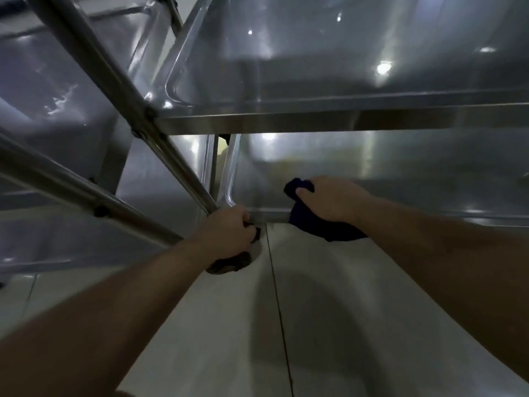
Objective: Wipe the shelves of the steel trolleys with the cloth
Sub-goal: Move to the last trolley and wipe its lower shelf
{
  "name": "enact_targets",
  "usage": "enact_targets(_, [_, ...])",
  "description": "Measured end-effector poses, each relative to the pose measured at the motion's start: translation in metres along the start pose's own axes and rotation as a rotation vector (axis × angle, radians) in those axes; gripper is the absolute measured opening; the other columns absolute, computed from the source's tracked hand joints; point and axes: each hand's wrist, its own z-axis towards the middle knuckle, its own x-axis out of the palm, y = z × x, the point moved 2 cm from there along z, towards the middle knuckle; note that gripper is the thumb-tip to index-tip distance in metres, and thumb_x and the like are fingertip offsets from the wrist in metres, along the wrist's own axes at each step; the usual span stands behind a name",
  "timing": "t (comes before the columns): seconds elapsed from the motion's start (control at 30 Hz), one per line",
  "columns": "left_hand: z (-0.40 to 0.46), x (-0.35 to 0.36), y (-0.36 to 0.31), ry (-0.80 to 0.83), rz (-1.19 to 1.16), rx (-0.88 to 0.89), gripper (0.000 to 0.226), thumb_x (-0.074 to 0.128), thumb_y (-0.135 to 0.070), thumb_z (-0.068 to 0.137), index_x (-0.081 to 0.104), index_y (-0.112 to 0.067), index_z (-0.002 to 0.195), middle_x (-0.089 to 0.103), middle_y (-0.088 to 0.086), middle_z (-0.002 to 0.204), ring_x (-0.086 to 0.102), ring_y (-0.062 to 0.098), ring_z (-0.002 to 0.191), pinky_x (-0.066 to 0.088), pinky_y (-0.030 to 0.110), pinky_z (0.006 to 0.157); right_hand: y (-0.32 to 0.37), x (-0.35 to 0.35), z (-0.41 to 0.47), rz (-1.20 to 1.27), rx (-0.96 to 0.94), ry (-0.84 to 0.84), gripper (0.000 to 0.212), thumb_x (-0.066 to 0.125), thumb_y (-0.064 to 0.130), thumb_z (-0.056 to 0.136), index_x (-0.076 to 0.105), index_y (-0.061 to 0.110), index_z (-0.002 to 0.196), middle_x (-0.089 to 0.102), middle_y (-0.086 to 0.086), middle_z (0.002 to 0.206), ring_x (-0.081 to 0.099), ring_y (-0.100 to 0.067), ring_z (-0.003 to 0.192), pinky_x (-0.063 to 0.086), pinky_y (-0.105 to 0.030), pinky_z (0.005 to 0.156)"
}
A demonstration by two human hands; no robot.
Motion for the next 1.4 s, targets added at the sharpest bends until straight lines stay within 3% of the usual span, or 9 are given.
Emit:
enact_targets(0.3, [-0.002,0.016,0.032,-0.031,-0.274,-0.222,0.023,0.060,-0.031,0.102,0.068,-0.010,0.098,0.066,0.004,0.080,0.062,0.012,0.066,0.042,0.022,0.049,0.033,0.009,0.042,-0.005,-0.064,-0.204,0.047,0.035,0.053,0.107,0.057,0.012,0.113,0.061,-0.005,0.094,0.060,-0.020,0.080,0.051,-0.038,0.076])
enact_targets(0.47, [0.002,0.006,0.034,-0.237,-0.841,-0.478,0.041,0.063,-0.035,0.094,0.062,-0.008,0.125,0.065,0.007,0.097,0.062,0.019,0.082,0.045,0.030,0.061,0.067,0.030,0.056,-0.132,-0.172,-0.381,0.044,0.037,0.049,0.108,0.056,0.009,0.114,0.059,-0.007,0.095,0.058,-0.022,0.080,0.050,-0.038,0.072])
enact_targets(0.57, [0.011,0.003,0.035,-0.419,-1.067,-0.507,0.052,0.067,-0.032,0.094,0.051,-0.019,0.141,0.064,0.001,0.106,0.062,0.015,0.089,0.046,0.031,0.063,0.085,0.046,0.060,-0.195,-0.236,-0.523,0.039,0.041,0.045,0.107,0.057,0.011,0.118,0.062,-0.008,0.103,0.056,-0.023,0.083,0.044,-0.037,0.068])
enact_targets(0.67, [0.022,-0.002,0.033,-0.602,-1.213,-0.448,0.045,0.068,-0.033,0.096,0.051,-0.038,0.137,0.064,-0.014,0.107,0.061,0.005,0.093,0.049,0.031,0.074,0.097,0.067,0.065,-0.248,-0.328,-0.540,0.042,0.042,0.046,0.106,0.054,0.014,0.131,0.064,-0.008,0.118,0.062,-0.029,0.104,0.049,-0.044,0.085])
enact_targets(0.77, [0.029,-0.002,0.031,-0.664,-1.249,-0.409,0.032,0.068,-0.035,0.095,0.057,-0.047,0.123,0.069,-0.018,0.102,0.064,0.000,0.092,0.048,0.027,0.075,0.100,0.099,0.069,-0.268,-0.397,-0.349,0.051,0.037,0.048,0.107,0.043,0.019,0.148,0.057,-0.007,0.140,0.053,-0.030,0.128,0.040,-0.047,0.106])
enact_targets(0.87, [0.035,0.004,0.034,-0.696,-1.247,-0.424,0.025,0.067,-0.043,0.093,0.061,-0.044,0.117,0.072,-0.019,0.093,0.070,0.004,0.087,0.054,0.031,0.075,0.098,0.128,0.078,-0.264,-0.394,-0.173,0.062,0.024,0.052,0.106,0.029,0.022,0.160,0.032,-0.003,0.167,0.022,-0.027,0.155,0.017,-0.053,0.124])
enact_targets(1.0, [0.040,0.008,0.035,-0.756,-1.155,-0.470,0.022,0.063,-0.054,0.096,0.052,-0.046,0.113,0.071,-0.018,0.092,0.069,-0.002,0.078,0.047,0.024,0.067,0.105,0.132,0.105,-0.209,-0.355,-0.113,0.067,0.008,0.054,0.103,0.014,0.027,0.165,0.012,0.003,0.173,0.001,-0.021,0.160,-0.003,-0.051,0.125])
enact_targets(1.23, [0.047,0.011,0.040,-0.768,-1.076,-0.520,0.034,0.060,-0.063,0.095,0.058,-0.038,0.118,0.071,-0.014,0.093,0.067,0.002,0.080,0.050,0.033,0.070,0.097,0.099,0.158,-0.200,-0.233,-0.187,0.060,0.015,0.047,0.108,0.016,0.027,0.165,0.015,0.002,0.173,0.006,-0.019,0.159,0.001,-0.049,0.127])
enact_targets(1.4, [0.047,0.014,0.043,-0.767,-1.078,-0.521,0.038,0.062,-0.064,0.092,0.061,-0.038,0.120,0.072,-0.015,0.094,0.067,0.002,0.085,0.042,0.027,0.064,0.023,0.064,0.142,-0.143,-0.008,-0.279,0.058,0.019,0.042,0.109,0.023,0.023,0.163,0.022,0.001,0.171,0.014,-0.020,0.158,0.009,-0.051,0.127])
